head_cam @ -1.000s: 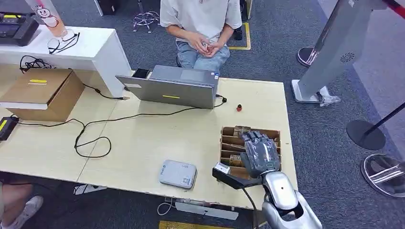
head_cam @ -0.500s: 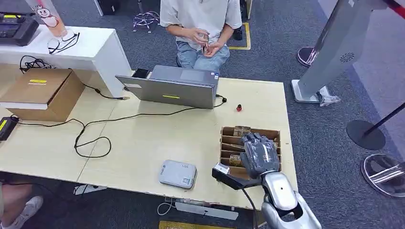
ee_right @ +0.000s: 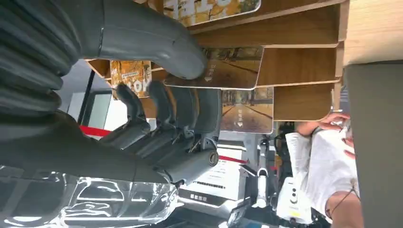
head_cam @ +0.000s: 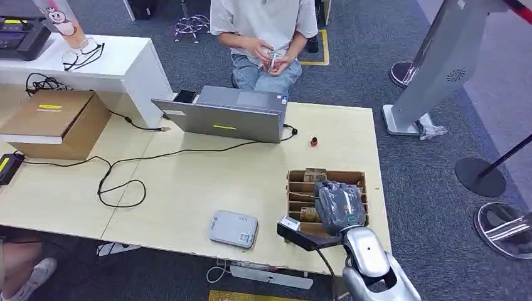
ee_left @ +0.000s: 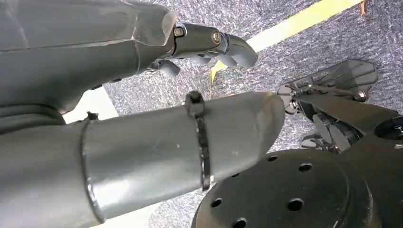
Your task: Pass the card to the sensor for recognition and then transmit it.
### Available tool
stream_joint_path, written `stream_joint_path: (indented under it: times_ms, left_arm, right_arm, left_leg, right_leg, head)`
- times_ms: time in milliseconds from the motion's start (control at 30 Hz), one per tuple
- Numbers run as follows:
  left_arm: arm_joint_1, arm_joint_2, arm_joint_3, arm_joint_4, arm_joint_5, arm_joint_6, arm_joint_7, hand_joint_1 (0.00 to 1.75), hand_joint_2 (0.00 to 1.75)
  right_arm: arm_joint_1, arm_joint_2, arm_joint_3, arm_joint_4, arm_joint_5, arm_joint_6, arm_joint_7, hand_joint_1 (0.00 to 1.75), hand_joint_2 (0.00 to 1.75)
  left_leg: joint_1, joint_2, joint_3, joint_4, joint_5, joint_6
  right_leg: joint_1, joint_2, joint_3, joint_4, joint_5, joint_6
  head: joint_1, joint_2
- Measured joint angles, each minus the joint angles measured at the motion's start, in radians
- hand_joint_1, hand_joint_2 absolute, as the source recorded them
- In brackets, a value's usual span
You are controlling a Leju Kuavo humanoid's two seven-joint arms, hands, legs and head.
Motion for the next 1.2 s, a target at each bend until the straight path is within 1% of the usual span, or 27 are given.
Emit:
stream_joint_path:
  times_ms: [133, 167, 200, 267, 400, 600, 833, 1200]
  left_arm:
    - [0.000, 0.000, 0.000, 0.000, 0.000, 0.000, 0.000, 0.00, 0.00]
    - [0.000, 0.000, 0.000, 0.000, 0.000, 0.000, 0.000, 0.00, 0.00]
    - [0.000, 0.000, 0.000, 0.000, 0.000, 0.000, 0.000, 0.00, 0.00]
    - [0.000, 0.000, 0.000, 0.000, 0.000, 0.000, 0.000, 0.00, 0.00]
    - [0.000, 0.000, 0.000, 0.000, -0.002, 0.002, 0.000, 0.00, 0.00]
    - [0.000, 0.000, 0.007, 0.000, -0.006, -0.003, 0.000, 0.00, 0.00]
    - [0.001, -0.001, 0.018, 0.000, -0.006, -0.013, -0.002, 0.00, 0.00]
    - [0.002, -0.005, 0.036, 0.000, -0.011, -0.031, -0.002, 0.00, 0.00]
  right_arm:
    - [0.000, 0.000, 0.000, 0.000, 0.007, 0.000, 0.000, 1.64, 1.75]
    - [0.000, 0.000, 0.000, 0.000, 0.007, 0.000, 0.000, 1.69, 1.75]
    - [0.000, 0.000, 0.000, 0.000, 0.007, 0.000, 0.000, 1.69, 1.75]
    - [0.000, 0.000, 0.000, 0.000, 0.006, 0.000, 0.000, 1.75, 1.75]
    - [0.000, 0.002, 0.000, 0.002, 0.006, -0.003, -0.008, 1.75, 1.75]
    - [0.000, 0.003, 0.000, 0.003, 0.003, -0.039, -0.025, 1.75, 1.75]
    - [0.000, 0.003, 0.000, -0.002, -0.010, -0.057, -0.034, 1.75, 1.75]
    - [0.005, 0.004, 0.000, -0.038, -0.030, -0.088, -0.048, 1.75, 1.75]
  left_leg:
    - [0.000, 0.000, 0.000, 0.000, 0.000, 0.000]
    - [0.000, 0.000, 0.000, 0.000, 0.000, 0.000]
    - [0.000, 0.000, 0.000, 0.000, 0.000, 0.000]
    - [0.000, 0.000, 0.000, 0.000, 0.000, 0.000]
    - [0.000, 0.000, 0.000, 0.000, 0.000, 0.000]
    - [0.000, 0.000, 0.000, 0.000, 0.000, 0.000]
    - [0.000, 0.000, 0.000, 0.000, 0.000, 0.000]
    - [0.000, 0.000, 0.000, 0.000, 0.000, 0.000]
  right_leg:
    - [0.000, 0.000, 0.000, 0.000, 0.000, 0.000]
    - [0.000, 0.000, 0.000, 0.000, 0.000, 0.000]
    - [0.000, 0.000, 0.000, 0.000, 0.000, 0.000]
    - [0.000, 0.000, 0.000, 0.000, 0.000, 0.000]
    - [0.000, 0.000, 0.000, 0.000, 0.000, 0.000]
    - [0.000, 0.000, 0.000, 0.000, 0.000, 0.000]
    - [0.000, 0.000, 0.000, 0.000, 0.000, 0.000]
    - [0.000, 0.000, 0.000, 0.000, 0.000, 0.000]
  head:
    - [0.000, 0.000]
    - [0.000, 0.000]
    - [0.000, 0.000]
    - [0.000, 0.000]
    - [0.000, 0.000]
    - [0.000, 0.000]
    - [0.000, 0.000]
    - [0.000, 0.000]
